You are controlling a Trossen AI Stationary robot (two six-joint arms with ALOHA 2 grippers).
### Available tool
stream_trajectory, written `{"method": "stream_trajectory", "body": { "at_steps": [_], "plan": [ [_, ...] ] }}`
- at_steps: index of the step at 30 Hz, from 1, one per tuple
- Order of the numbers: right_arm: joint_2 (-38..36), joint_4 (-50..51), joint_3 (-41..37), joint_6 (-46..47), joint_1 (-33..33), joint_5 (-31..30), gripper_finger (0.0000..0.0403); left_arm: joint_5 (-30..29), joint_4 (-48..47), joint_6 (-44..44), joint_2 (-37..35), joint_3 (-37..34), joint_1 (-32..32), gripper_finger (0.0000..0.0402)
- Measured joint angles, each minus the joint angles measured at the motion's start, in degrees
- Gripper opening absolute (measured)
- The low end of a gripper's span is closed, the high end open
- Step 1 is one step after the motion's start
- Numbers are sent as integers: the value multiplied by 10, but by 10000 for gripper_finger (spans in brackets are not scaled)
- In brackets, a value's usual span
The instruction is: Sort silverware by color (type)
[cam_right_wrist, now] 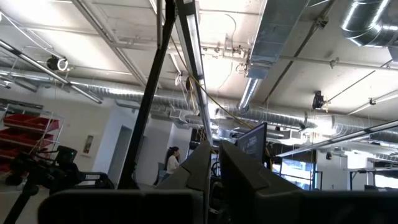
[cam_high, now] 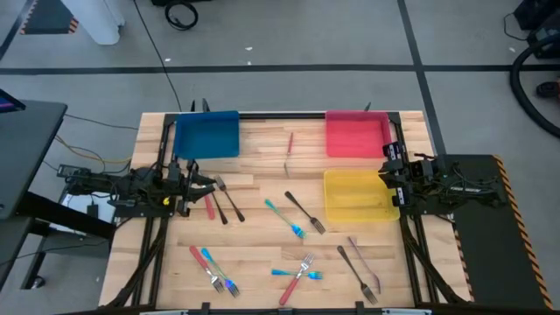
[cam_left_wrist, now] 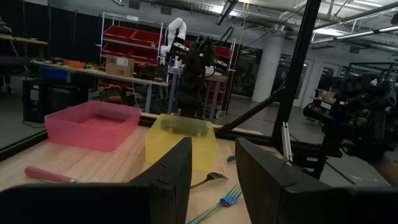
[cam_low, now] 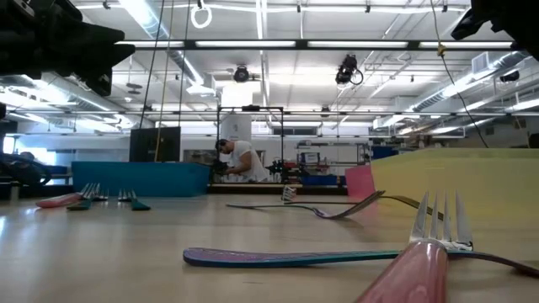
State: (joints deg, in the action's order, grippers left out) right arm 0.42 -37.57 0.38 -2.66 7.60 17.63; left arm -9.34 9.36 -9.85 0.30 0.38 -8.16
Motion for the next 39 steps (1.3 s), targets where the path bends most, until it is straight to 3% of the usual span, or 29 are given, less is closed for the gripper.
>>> {"method": "stream_trajectory", "body": {
  "at_steps": [18, 25, 34, 39],
  "plan": [
    [0, -40, 0, -23, 0, -14, 43, 0, 0, 0, 0, 0, 0, 123],
    [0, -35, 0, 27, 0, -15, 43, 0, 0, 0, 0, 0, 0, 123],
    [0, 24, 0, -61, 0, -15, 43, 0, 0, 0, 0, 0, 0, 123],
    [0, 21, 0, -47, 0, -15, 43, 0, 0, 0, 0, 0, 0, 123]
  ]
}}
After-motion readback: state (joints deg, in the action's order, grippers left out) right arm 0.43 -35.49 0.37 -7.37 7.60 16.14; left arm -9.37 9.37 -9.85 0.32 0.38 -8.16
